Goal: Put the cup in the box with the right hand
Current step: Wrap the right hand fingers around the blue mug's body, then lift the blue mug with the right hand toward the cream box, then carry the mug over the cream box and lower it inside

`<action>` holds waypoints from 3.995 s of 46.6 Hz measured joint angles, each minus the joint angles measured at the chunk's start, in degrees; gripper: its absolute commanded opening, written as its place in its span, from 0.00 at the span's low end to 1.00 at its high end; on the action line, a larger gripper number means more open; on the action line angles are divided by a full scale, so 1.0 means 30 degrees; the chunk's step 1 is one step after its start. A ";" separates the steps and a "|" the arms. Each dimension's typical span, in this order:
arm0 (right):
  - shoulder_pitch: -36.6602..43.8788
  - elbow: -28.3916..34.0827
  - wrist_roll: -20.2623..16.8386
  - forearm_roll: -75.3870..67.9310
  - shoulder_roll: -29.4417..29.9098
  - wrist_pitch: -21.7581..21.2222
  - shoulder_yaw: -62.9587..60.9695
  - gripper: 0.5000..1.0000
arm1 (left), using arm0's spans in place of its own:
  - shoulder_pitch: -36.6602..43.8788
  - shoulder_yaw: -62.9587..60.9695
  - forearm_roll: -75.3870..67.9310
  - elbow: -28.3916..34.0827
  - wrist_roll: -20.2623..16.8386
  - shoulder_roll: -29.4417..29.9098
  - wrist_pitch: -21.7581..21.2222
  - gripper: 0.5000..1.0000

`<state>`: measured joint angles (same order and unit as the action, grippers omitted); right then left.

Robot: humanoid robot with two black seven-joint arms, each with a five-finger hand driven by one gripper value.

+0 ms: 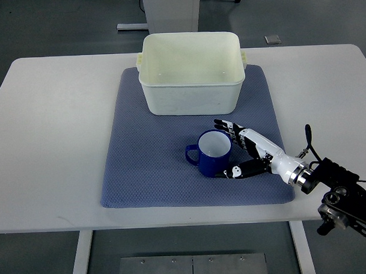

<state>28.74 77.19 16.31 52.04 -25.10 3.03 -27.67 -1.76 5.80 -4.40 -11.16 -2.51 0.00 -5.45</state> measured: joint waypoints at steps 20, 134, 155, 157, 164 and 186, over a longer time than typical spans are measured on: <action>0.0449 -0.0228 -0.0971 -0.0033 0.0627 0.0058 0.0106 0.83 | -0.0001 0.0000 0.0000 -0.0001 -0.0008 0.0000 0.0001 1.00; 0.1204 0.2319 -0.0308 -0.1736 -0.5140 -0.0745 -0.2022 0.00 | -0.0001 0.0000 0.0001 0.0000 -0.0015 0.0000 -0.0001 1.00; 0.3369 0.2377 -0.1129 -0.3095 -0.5433 -0.0980 -0.2022 0.00 | -0.0002 0.0001 0.0002 0.0000 -0.0007 0.0000 -0.0001 1.00; 0.3667 0.2371 -0.1334 -0.3219 -0.5430 -0.0982 -0.2007 0.00 | -0.0001 0.0000 0.0001 0.0000 -0.0006 0.0000 0.0001 1.00; 0.4477 0.2336 -0.1899 -0.3537 -0.5312 -0.1010 -0.1980 0.00 | -0.0001 0.0000 0.0000 -0.0001 0.0001 0.0000 0.0001 1.00; 0.7429 0.1230 -0.3221 -0.4433 -0.2866 -0.1042 -0.0821 0.00 | 0.0001 -0.0001 0.0002 0.0000 -0.0005 0.0000 -0.0001 1.00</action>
<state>51.03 80.88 6.65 38.74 -33.70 -0.09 -30.14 -1.75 5.80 -4.39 -11.16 -2.52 0.00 -5.45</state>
